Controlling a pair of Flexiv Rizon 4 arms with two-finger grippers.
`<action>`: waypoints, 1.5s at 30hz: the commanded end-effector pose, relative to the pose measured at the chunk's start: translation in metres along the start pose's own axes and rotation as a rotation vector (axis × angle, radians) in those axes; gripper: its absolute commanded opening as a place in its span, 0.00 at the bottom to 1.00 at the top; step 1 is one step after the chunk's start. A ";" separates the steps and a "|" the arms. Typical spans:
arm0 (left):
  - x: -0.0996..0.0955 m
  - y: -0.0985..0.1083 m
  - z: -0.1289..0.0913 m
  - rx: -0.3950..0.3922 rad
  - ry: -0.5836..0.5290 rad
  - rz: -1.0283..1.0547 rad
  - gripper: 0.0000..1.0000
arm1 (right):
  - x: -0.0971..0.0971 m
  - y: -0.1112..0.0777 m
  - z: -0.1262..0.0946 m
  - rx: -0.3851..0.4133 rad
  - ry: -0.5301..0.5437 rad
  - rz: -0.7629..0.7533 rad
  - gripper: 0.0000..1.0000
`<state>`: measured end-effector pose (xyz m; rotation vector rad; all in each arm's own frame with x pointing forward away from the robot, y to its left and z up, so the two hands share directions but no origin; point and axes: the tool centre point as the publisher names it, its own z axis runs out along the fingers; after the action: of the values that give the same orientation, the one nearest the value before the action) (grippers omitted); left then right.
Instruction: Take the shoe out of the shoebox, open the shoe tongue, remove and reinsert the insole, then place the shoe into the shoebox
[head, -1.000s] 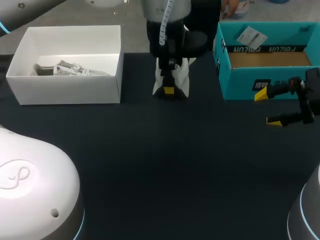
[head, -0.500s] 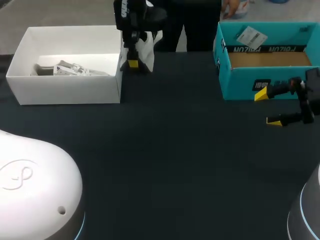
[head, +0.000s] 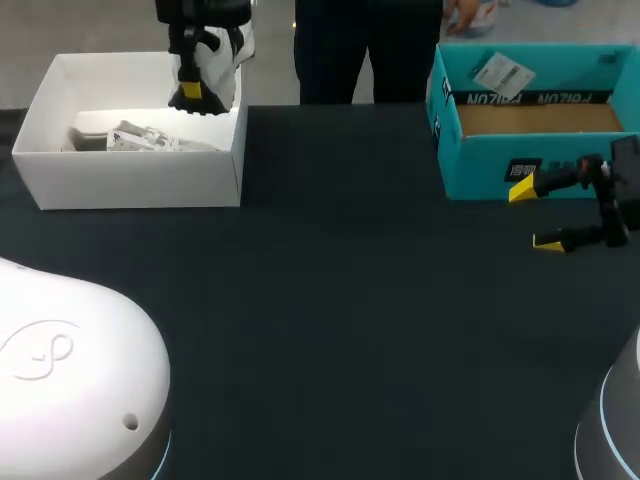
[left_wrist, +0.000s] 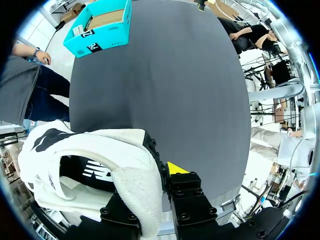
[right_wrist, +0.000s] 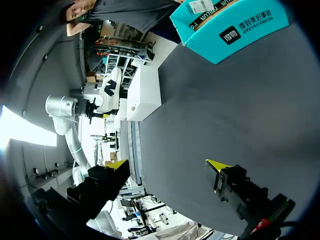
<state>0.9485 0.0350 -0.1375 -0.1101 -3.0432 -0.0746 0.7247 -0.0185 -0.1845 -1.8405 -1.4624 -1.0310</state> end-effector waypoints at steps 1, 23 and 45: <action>-0.035 0.030 0.003 0.010 0.032 -0.024 0.00 | 0.000 -0.001 0.001 -0.002 -0.003 0.001 1.00; -0.160 0.175 0.028 0.008 -0.013 -0.076 0.00 | 0.000 -0.001 0.001 -0.002 -0.003 0.001 1.00; -0.215 0.251 0.040 0.097 0.029 -0.064 0.00 | 0.000 -0.001 0.001 -0.002 -0.003 0.001 1.00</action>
<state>1.1649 0.2661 -0.1863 0.0027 -3.0835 0.0339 0.7247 -0.0184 -0.1845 -1.8404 -1.4625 -1.0309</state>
